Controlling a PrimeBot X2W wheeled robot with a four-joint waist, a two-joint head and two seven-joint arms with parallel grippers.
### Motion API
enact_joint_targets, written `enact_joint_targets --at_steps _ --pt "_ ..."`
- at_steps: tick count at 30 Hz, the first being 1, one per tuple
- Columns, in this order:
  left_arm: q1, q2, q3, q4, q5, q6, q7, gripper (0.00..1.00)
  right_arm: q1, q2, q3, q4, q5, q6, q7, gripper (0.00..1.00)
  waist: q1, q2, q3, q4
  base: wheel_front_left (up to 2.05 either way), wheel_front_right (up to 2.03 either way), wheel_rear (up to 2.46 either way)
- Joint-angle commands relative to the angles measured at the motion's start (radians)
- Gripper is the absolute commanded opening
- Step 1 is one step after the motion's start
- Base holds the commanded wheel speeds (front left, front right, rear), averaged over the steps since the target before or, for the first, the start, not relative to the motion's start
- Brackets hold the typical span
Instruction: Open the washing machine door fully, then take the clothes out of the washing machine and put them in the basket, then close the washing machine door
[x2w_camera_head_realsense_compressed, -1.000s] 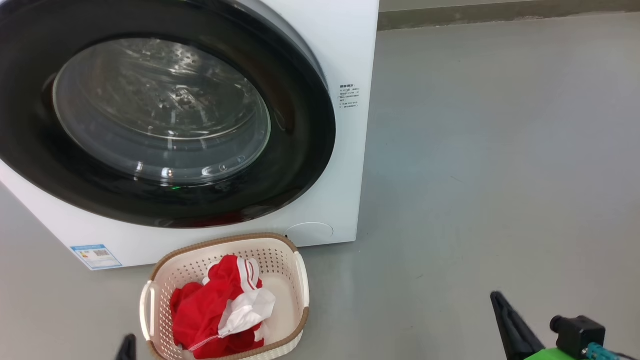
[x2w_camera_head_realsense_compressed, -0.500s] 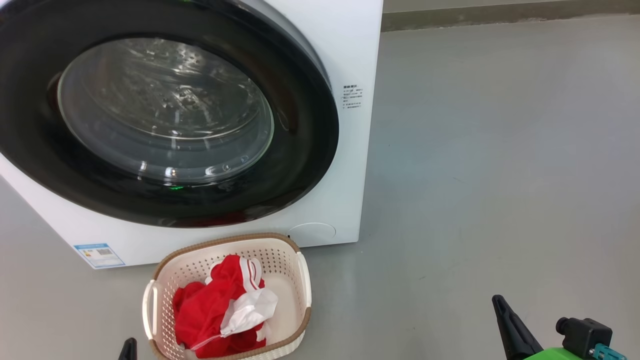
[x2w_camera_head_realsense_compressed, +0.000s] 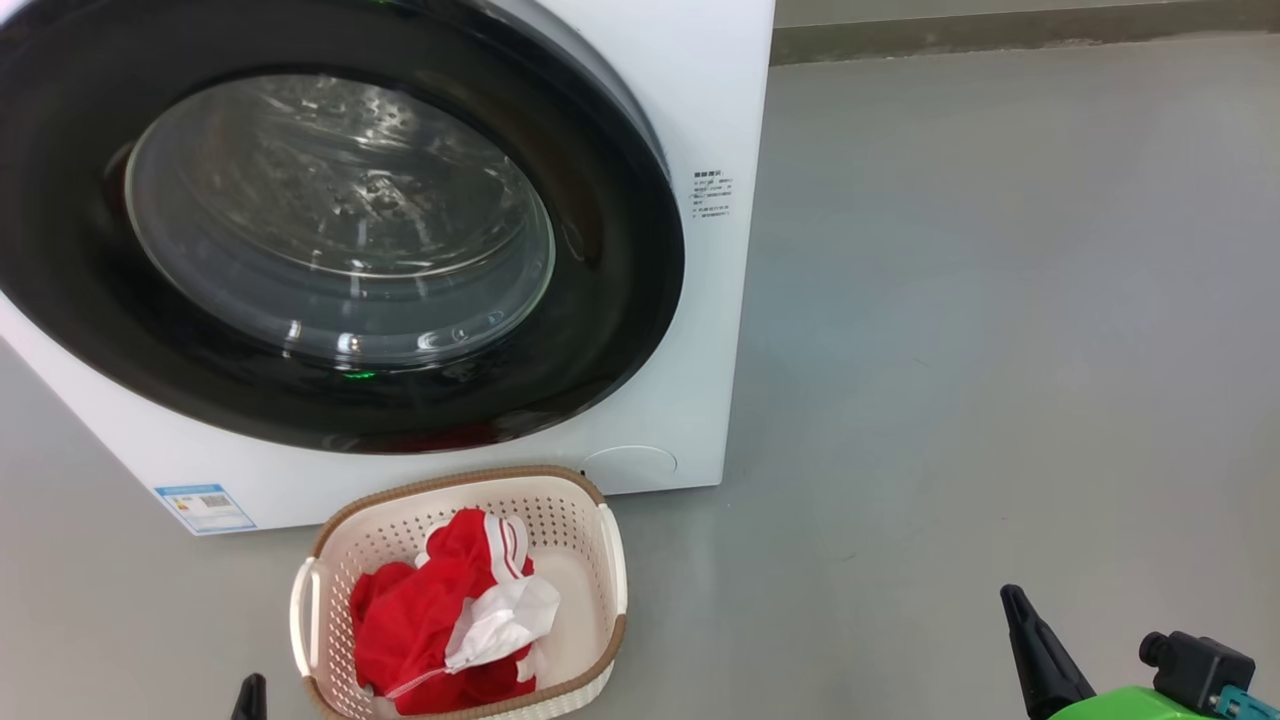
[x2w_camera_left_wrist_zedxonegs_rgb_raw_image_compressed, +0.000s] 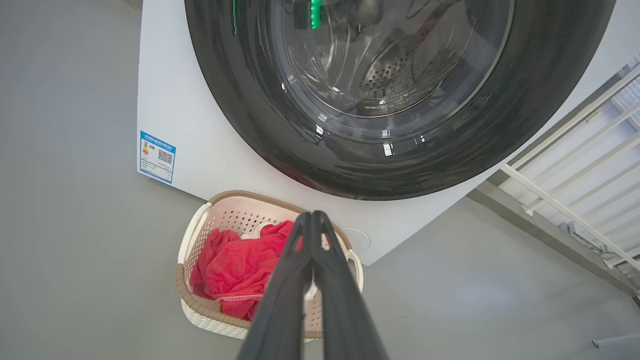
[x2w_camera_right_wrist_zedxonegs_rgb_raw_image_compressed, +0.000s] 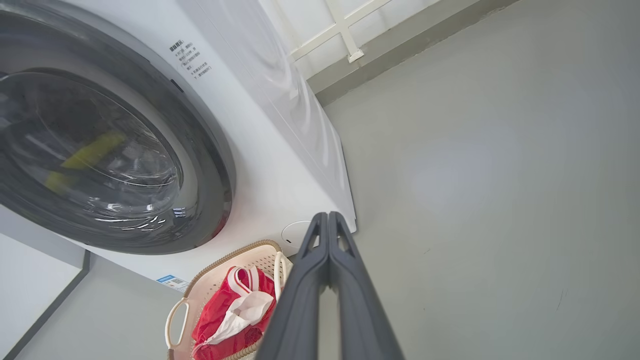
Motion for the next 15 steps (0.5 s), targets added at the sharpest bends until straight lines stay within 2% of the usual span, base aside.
enact_joint_targets --at_steps 1,15 --pt "-0.046 0.009 0.02 -0.018 -0.022 -0.001 0.005 0.0 -0.026 -0.003 0.0 -0.029 0.037 0.0 0.004 0.0 -0.0001 0.0 0.0 0.001 0.0 0.0 0.0" --pt "-0.072 -0.001 0.036 -0.015 -0.14 -0.001 0.042 0.0 -0.038 0.006 -0.017 -0.039 0.165 -0.001 0.042 0.0 -0.0001 0.0 -0.003 0.009 0.0 0.0 0.0"
